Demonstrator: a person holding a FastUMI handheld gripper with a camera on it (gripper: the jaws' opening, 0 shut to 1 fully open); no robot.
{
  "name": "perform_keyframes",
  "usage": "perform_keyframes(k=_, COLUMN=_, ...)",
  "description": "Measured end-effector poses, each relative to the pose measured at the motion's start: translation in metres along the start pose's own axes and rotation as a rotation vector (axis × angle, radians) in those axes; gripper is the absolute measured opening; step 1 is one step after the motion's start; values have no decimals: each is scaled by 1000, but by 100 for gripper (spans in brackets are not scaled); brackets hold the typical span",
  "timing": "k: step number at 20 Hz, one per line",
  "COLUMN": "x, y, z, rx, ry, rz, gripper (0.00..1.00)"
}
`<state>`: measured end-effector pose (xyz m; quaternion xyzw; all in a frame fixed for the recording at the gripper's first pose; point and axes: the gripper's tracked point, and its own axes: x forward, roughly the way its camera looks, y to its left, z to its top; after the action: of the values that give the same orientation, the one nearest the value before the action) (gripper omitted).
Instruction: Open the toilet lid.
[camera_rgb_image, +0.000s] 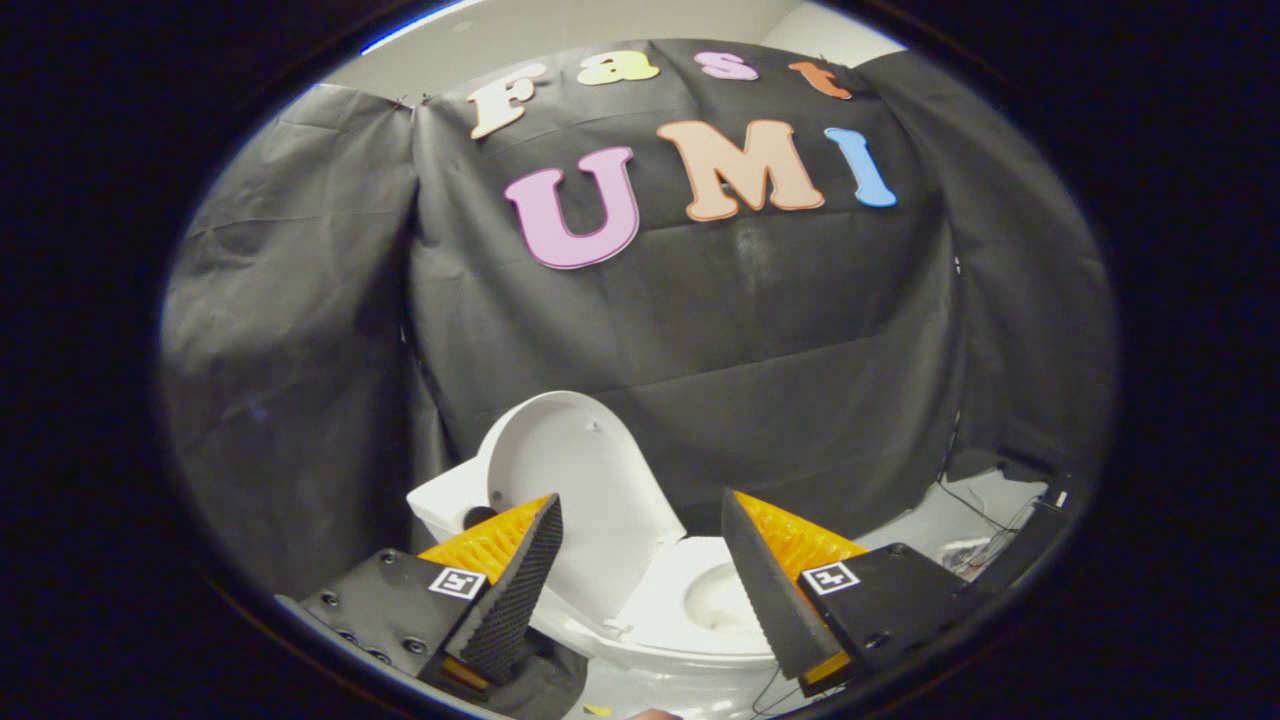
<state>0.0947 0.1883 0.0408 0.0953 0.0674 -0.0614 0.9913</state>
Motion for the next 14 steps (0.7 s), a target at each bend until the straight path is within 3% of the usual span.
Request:
perform_keyframes(k=5, x=-12, y=-61, z=-13, rx=-58, ry=22, rz=-44, gripper=99)
perform_keyframes(k=14, x=-10, y=-86, z=-33, rx=-213, ry=34, rz=76, gripper=98)
